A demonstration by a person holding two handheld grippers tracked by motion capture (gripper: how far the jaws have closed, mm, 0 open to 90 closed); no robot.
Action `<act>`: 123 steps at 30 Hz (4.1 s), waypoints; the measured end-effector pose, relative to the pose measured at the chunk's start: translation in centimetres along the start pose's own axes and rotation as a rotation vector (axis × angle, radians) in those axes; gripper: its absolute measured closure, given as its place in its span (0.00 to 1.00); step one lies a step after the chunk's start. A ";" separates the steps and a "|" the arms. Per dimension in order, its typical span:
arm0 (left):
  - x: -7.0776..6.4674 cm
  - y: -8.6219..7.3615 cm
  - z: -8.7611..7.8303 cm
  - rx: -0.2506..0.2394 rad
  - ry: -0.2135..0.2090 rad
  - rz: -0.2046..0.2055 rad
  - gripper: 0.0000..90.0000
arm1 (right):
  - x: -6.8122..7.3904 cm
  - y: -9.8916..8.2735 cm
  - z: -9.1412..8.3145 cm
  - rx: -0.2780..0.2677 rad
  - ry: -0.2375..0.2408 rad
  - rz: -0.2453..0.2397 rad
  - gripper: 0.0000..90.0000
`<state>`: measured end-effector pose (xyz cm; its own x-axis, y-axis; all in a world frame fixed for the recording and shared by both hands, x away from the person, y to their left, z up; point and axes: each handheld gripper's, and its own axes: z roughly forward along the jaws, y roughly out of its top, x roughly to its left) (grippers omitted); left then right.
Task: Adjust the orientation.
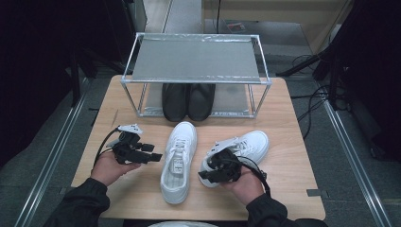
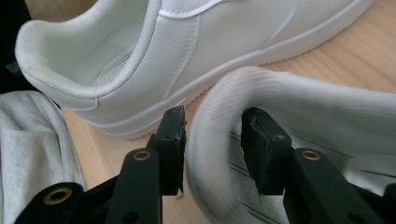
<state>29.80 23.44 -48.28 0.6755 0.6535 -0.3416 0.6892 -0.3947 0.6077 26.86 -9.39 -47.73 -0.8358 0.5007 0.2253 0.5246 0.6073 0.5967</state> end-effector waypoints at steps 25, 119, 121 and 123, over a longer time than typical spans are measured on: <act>0.0 1.4 1.0 -0.001 -0.017 0.015 0.44 | -3.5 -2.9 -7.9 -0.184 -0.106 0.091 0.92; -0.4 -0.7 -0.1 -0.027 0.044 0.000 0.43 | -11.1 -0.7 -3.1 -0.084 -0.148 0.163 1.00; -0.5 -0.7 0.0 -0.031 0.043 0.007 0.45 | -11.0 -0.6 -3.1 -0.080 -0.148 0.162 1.00; -0.5 -0.7 0.0 -0.033 0.044 0.012 0.46 | -11.0 -0.6 -3.0 -0.080 -0.148 0.162 1.00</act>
<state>28.94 23.38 -48.50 0.6711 0.6766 -0.3030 0.6715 -0.3815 0.6352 35.23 -17.14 -48.23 -0.7055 0.6765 0.2113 0.6307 0.4633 0.6226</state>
